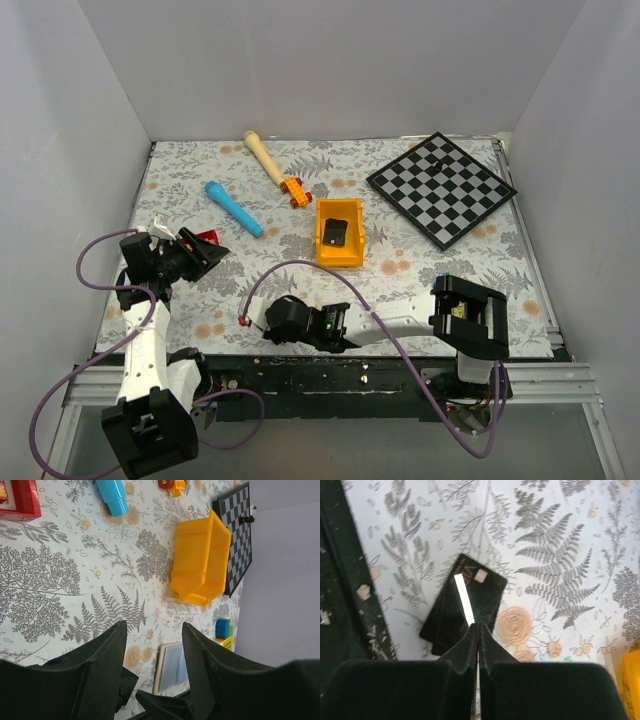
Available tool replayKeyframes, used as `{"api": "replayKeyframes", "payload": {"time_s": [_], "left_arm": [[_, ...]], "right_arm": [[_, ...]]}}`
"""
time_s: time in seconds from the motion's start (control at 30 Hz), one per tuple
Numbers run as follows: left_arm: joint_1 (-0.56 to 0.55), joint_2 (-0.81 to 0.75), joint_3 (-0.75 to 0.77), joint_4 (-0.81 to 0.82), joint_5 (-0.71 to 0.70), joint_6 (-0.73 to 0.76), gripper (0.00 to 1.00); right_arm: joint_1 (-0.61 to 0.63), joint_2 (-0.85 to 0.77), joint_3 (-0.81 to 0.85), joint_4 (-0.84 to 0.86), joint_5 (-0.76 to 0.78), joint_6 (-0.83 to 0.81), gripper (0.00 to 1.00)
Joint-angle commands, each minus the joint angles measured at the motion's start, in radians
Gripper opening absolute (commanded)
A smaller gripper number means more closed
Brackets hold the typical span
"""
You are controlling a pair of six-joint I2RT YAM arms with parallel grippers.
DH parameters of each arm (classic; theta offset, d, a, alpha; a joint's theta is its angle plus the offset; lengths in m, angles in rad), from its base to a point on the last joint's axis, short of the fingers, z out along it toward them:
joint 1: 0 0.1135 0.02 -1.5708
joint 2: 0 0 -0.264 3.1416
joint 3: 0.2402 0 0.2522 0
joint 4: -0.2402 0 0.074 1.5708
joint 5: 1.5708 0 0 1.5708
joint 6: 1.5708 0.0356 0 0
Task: Put the credit cards into the card holder
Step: Pick up the credit card from the center of the board.
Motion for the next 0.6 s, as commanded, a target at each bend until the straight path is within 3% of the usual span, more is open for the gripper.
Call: {"api": "replayKeyframes", "payload": {"time_s": [0.0,0.2,0.57], "left_arm": [[0.004,-0.023,0.001,-0.001,0.014,0.001,0.48],[0.005,-0.015,0.007,-0.001,0.017,0.003,0.47],[0.004,-0.015,0.001,0.005,0.020,0.003,0.48]], "right_arm": [[-0.070,0.008,0.052,0.032,-0.022,0.051,0.01],[-0.106,0.017,0.044,0.017,-0.139,0.076,0.01],[-0.106,0.038,-0.032,0.003,-0.212,0.152,0.01]]}}
